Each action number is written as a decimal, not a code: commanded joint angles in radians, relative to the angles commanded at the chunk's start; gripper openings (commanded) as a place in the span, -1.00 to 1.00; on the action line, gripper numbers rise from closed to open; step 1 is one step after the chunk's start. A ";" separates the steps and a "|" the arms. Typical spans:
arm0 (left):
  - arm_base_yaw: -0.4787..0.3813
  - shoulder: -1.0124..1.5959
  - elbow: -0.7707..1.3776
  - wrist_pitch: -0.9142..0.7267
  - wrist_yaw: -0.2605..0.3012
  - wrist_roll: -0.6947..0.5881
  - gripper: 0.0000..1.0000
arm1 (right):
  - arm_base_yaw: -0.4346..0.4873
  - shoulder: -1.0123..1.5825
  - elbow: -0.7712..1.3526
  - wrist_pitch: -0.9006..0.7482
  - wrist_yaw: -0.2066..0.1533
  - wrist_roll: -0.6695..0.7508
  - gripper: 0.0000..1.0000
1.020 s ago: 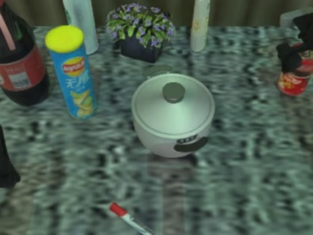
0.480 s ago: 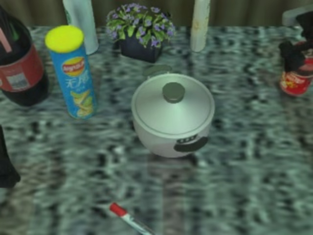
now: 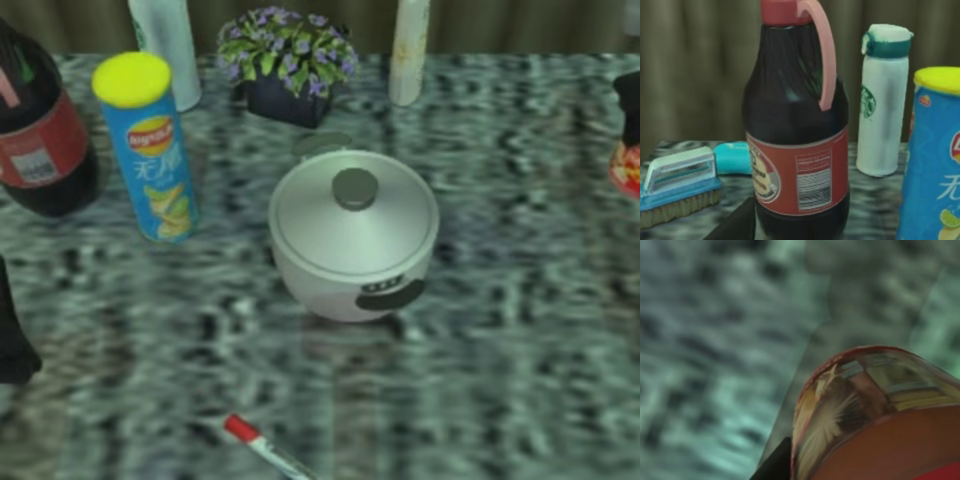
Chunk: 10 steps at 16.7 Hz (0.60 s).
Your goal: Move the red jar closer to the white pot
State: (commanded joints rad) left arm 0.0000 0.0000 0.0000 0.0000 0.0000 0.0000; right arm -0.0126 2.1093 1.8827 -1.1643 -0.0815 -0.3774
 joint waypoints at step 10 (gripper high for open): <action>0.000 0.000 0.000 0.000 0.000 0.000 1.00 | 0.036 -0.050 -0.071 0.022 0.013 0.068 -1.00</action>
State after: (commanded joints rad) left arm 0.0000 0.0000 0.0000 0.0000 0.0000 0.0000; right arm 0.0234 2.0598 1.8119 -1.1428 -0.0681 -0.3095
